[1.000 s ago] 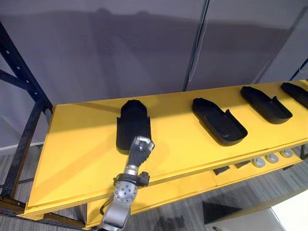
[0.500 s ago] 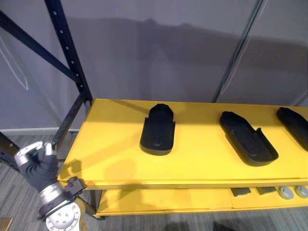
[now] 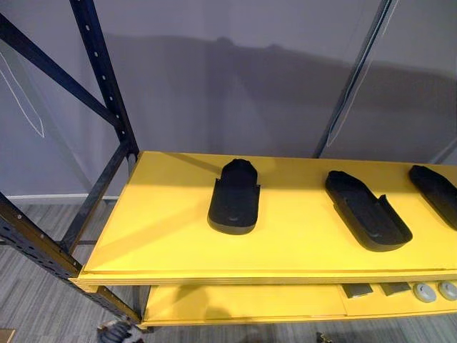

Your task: Walk over and take plastic housings, then place them on the shelf

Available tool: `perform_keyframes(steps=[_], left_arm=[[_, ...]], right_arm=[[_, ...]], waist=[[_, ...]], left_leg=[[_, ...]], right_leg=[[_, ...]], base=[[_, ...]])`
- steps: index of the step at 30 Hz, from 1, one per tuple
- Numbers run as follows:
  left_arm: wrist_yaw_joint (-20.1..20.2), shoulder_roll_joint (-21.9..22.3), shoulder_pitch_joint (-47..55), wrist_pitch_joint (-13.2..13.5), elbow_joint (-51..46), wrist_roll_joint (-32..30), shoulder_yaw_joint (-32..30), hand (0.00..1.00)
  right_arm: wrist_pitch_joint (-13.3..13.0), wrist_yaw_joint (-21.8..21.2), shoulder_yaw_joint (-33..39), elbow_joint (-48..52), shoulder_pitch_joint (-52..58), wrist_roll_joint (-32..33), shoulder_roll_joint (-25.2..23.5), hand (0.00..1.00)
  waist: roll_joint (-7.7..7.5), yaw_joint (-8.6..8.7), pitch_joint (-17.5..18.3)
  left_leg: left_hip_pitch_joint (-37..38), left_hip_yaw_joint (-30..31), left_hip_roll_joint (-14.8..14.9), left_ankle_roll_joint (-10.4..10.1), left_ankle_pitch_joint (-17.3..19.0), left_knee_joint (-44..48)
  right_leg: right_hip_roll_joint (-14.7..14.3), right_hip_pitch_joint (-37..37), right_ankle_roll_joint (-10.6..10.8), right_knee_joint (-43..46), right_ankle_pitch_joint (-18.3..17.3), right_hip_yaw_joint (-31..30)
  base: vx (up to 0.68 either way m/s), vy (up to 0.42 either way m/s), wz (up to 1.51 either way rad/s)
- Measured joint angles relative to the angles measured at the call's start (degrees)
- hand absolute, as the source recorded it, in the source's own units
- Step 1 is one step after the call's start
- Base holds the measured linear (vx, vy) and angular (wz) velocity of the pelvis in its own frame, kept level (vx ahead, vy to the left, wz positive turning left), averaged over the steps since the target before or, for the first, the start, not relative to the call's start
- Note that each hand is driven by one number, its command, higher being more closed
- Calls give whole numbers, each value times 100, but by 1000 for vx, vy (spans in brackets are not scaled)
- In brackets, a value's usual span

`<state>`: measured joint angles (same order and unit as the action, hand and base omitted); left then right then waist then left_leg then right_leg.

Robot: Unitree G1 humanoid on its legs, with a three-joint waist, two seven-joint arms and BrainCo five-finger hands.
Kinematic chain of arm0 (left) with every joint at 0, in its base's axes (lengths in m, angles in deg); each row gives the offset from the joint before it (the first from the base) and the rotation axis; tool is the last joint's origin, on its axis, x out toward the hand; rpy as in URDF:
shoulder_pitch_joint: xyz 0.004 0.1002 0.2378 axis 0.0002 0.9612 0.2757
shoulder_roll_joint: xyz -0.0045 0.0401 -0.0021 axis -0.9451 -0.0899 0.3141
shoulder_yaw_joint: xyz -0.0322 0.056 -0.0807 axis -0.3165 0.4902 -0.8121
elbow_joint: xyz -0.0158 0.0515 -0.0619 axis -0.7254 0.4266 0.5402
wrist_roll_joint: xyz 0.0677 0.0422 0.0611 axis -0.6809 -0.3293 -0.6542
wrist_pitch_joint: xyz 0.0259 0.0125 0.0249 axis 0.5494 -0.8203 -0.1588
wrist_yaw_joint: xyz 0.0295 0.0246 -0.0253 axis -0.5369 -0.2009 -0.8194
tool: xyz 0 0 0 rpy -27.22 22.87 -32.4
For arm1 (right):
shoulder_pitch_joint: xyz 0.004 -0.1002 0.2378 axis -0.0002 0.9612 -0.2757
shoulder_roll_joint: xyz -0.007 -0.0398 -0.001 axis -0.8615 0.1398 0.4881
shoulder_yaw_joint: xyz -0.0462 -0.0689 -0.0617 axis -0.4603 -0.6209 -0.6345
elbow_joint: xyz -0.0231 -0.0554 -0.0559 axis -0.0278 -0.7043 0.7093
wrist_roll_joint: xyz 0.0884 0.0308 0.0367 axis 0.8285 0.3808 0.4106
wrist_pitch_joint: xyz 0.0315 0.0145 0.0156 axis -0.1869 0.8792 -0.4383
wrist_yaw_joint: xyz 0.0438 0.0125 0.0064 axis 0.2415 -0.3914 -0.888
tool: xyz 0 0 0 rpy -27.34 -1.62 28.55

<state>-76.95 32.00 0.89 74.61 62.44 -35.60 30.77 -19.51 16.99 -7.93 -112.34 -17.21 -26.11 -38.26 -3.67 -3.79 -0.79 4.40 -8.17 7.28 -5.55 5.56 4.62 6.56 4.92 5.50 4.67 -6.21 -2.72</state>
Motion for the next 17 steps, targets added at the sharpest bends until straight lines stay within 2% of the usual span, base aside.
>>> perform_keyframes(steps=[7,9,17], left_arm=[[300,-279,-311,65,1273,-260,342,0],[375,-346,-367,112,1593,-261,439,0],[557,-516,-466,232,2061,-253,754,0]], right_arm=[[-8,11,177,-330,-259,10,-14,0],[-9,18,225,-484,-377,11,-2,0],[-10,40,234,-727,-530,13,103,0]], waist=[[21,50,-3],[32,130,-9],[79,233,-45]], left_leg=[[191,10,-62,5,-356,-614],[270,12,-74,10,-416,-740],[292,6,-108,20,-470,-875]], right_leg=[[1,-108,2,-3,-1,17],[-1,-105,2,-19,-1,23],[10,-142,2,-47,0,-4]], base=[[-7,-5,1],[-45,-1,1],[-9,1,0]])
